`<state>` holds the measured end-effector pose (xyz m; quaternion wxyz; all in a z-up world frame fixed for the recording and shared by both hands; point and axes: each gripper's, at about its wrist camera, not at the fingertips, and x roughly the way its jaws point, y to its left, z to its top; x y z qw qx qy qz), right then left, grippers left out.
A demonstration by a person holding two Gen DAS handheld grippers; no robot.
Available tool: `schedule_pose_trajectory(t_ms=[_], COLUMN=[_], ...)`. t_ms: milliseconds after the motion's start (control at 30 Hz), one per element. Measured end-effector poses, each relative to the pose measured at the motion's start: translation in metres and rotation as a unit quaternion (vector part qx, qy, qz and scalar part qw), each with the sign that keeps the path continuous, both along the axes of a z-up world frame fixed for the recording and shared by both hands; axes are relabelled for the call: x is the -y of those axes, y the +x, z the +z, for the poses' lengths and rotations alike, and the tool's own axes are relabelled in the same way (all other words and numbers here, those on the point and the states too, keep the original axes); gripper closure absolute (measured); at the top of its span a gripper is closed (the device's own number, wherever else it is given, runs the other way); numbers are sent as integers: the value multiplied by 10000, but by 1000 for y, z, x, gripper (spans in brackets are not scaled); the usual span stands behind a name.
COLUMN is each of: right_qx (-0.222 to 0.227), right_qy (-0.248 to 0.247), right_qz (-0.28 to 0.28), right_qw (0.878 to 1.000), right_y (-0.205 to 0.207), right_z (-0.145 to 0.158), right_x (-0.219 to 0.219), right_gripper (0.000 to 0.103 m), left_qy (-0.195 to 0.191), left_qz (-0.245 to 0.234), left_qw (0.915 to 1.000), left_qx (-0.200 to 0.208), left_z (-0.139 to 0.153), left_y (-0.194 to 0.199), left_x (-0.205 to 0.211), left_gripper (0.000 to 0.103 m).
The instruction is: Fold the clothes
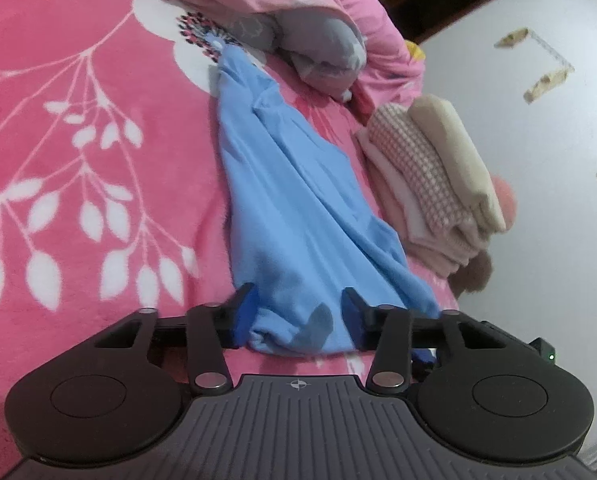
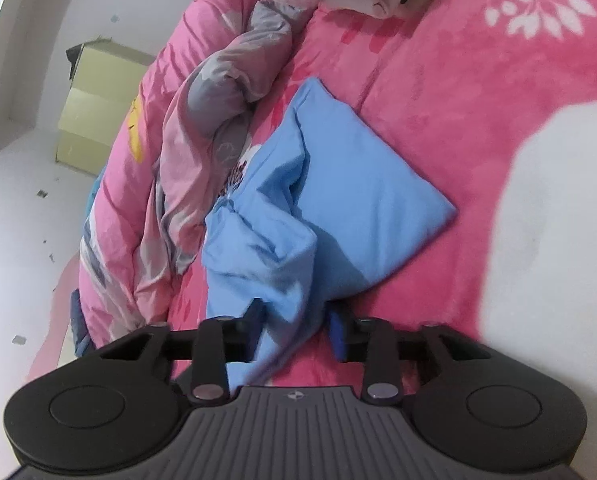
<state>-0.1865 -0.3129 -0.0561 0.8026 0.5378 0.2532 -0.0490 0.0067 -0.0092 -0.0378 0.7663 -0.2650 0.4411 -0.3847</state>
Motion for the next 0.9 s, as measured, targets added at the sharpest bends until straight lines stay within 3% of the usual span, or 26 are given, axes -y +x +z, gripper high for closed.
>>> schedule_pose_trajectory(t_ms=[67,167,267,367,533,567,600,633,667,900], right_qx=[7,-15,-50,-88,-40,-11,7,25,49,339], right_qy=[28,60,85,55,114,127,145,164,194,36], right_qz=[-13,-13,20,62,56,48,33,20,13,113], right_qw=[10000,10000,9999,9999,9999,9999,9999,9999,9998,9994], right_y=[2,2,1,1,7,8,9,9,9,-1], right_z=[-1,-1,0,1,-3,-4,-5,-7,-7,12], right_x=[-1,-2,-2,-4,-4,-4,-4,-4,-4,-13], right_gripper=[78,78,77,76,78,79,83,94,97,99], left_qy=[-156,-384,-419,-326,2,38,74,128,183,-3], left_qz=[25,168,332,199,64,72,80,66,51,195], left_qw=[9998,9985,9983,9991,9999,9998,9997,9997,9996,9997], left_qx=[-117,-344,-249,-160,141,174,208,202,193,161], left_z=[-3,-5,-3,-2,1,1,1,0,0,14], left_y=[2,2,-2,-5,-10,-11,-13,-14,-15,-31], left_x=[-7,-22,-35,-32,-11,-8,-5,-4,-3,-16], left_gripper=[65,60,55,50,51,57,70,80,93,98])
